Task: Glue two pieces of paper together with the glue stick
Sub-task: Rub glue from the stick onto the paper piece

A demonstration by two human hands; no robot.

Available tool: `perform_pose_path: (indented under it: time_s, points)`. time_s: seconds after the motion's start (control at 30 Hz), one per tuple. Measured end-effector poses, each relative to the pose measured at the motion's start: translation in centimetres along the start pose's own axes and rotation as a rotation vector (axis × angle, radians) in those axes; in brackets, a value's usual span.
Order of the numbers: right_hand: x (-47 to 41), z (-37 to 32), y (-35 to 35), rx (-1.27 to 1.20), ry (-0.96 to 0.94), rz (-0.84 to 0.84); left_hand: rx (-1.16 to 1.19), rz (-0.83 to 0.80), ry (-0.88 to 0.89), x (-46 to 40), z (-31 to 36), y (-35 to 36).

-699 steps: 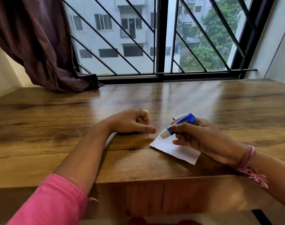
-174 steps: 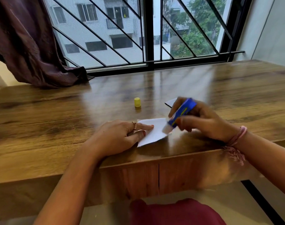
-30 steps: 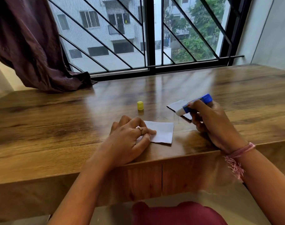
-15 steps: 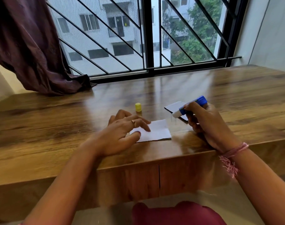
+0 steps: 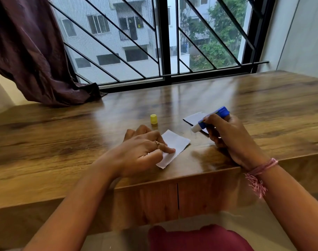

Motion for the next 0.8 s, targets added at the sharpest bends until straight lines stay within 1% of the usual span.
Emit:
perform_pose_path:
  time_s: [0.07, 0.13, 0.3, 0.43, 0.6, 0.7, 0.8]
  points:
    - [0.1, 0.0, 0.0, 0.001, -0.005, -0.012, -0.031, -0.003, -0.022, -0.3, 0.3, 0.3]
    - [0.1, 0.1, 0.1, -0.009, 0.002, -0.010, -0.011, 0.014, -0.045, -0.5, 0.1, 0.3]
    - [0.0, 0.2, 0.1, 0.037, -0.013, 0.006, 0.016, 0.155, -0.053, -0.3, -1.5, -0.4]
    - [-0.2, 0.3, 0.6, 0.126, -0.031, -0.039, 0.082, 0.164, -0.020, -0.3, -2.3, 0.0]
    - [-0.3, 0.5, 0.9, 0.199, -0.065, -0.072, 0.121, 0.172, -0.030, -0.5, -3.1, 0.1]
    - [-0.2, 0.3, 1.1, 0.267, -0.089, -0.079, 0.203, 0.156, 0.032, -0.7, -2.7, 0.3]
    - [-0.1, 0.1, 1.2, 0.324, -0.109, -0.072, 0.231, 0.137, 0.024, -0.7, -2.9, 0.5]
Point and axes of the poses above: each hand's wrist, its own x-axis away from the middle knuckle, its own y-axis out of the palm, z = x × y, the point moved 7 cm from there along -x, towards the middle knuckle, and after that the axes turned 4 degrees about y, right-handed, at the moved point
